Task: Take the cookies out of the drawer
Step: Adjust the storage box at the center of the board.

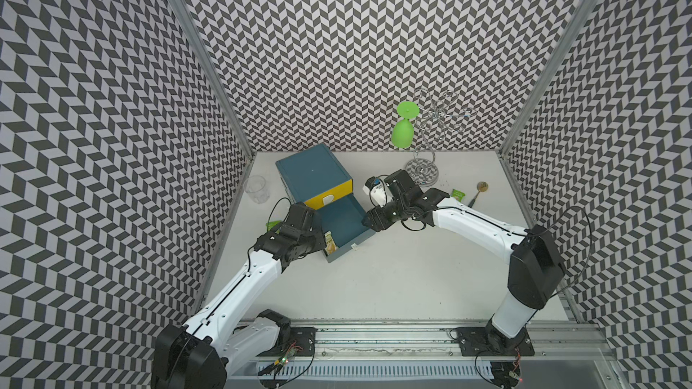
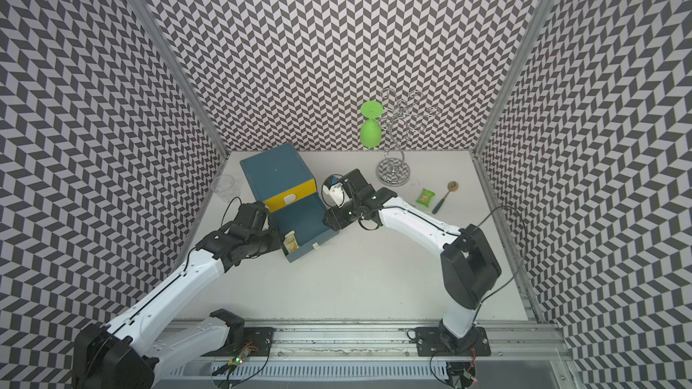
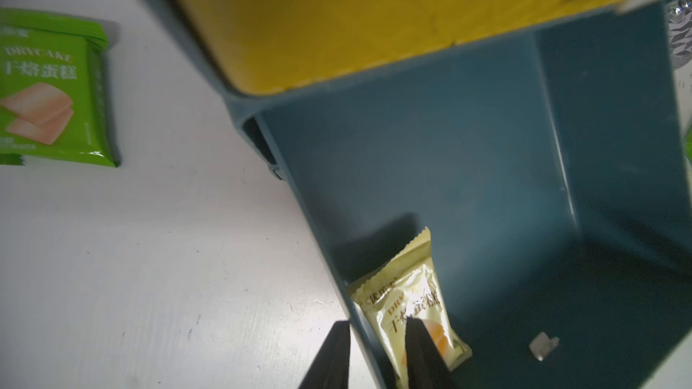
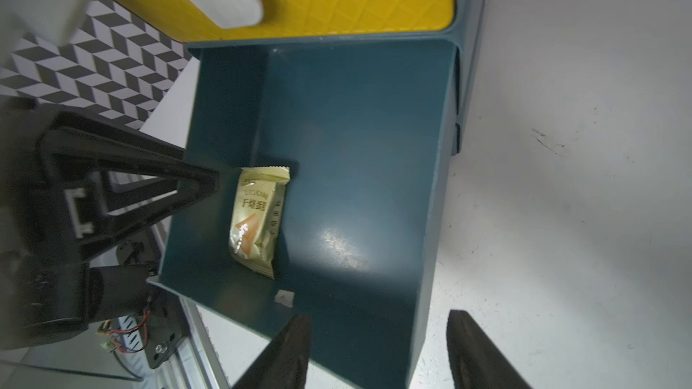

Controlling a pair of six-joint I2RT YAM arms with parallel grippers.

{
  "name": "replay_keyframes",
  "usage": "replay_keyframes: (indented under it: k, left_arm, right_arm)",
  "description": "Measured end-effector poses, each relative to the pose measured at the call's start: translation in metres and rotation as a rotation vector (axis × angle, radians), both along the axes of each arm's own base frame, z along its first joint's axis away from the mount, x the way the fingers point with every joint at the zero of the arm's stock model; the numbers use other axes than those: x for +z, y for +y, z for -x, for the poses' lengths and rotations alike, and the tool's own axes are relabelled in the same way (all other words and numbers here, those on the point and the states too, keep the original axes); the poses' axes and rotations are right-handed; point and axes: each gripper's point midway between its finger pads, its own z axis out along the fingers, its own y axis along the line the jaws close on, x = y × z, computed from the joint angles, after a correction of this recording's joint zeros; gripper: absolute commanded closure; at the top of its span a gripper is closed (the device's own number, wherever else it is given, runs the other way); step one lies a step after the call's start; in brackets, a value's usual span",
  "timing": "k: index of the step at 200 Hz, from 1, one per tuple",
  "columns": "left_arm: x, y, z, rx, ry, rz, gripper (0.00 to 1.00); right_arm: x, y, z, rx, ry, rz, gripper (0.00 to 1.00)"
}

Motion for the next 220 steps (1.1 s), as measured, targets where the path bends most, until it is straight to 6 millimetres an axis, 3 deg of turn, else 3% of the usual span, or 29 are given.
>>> replay_keyframes:
  k: [58, 128, 160, 201, 220]
  left_arm:
    - [-0.002, 0.019, -0.008, 0.027, 0.002, -0.035, 0.71]
    - [0.002, 0.018, -0.012, -0.001, -0.009, -0.018, 0.7]
    - [0.016, 0.014, -0.014, -0.011, -0.062, 0.016, 0.67]
    - [0.028, 0.011, -0.012, -0.024, -0.102, 0.051, 0.61]
    - [0.05, 0.006, -0.013, -0.031, -0.152, 0.09, 0.57]
  right_arm:
    - [-0.023, 0.007, -0.013, -0.032, 0.035, 0.046, 0.51]
    - [-0.018, 0.022, -0.011, -0.054, 0.047, 0.02, 0.71]
    - [-0.017, 0.025, -0.014, -0.066, 0.041, 0.02, 0.81]
    - [-0.019, 0.031, -0.017, -0.077, 0.022, 0.04, 0.84]
    - [-0.02, 0.032, -0.016, -0.08, 0.016, 0.052, 0.86]
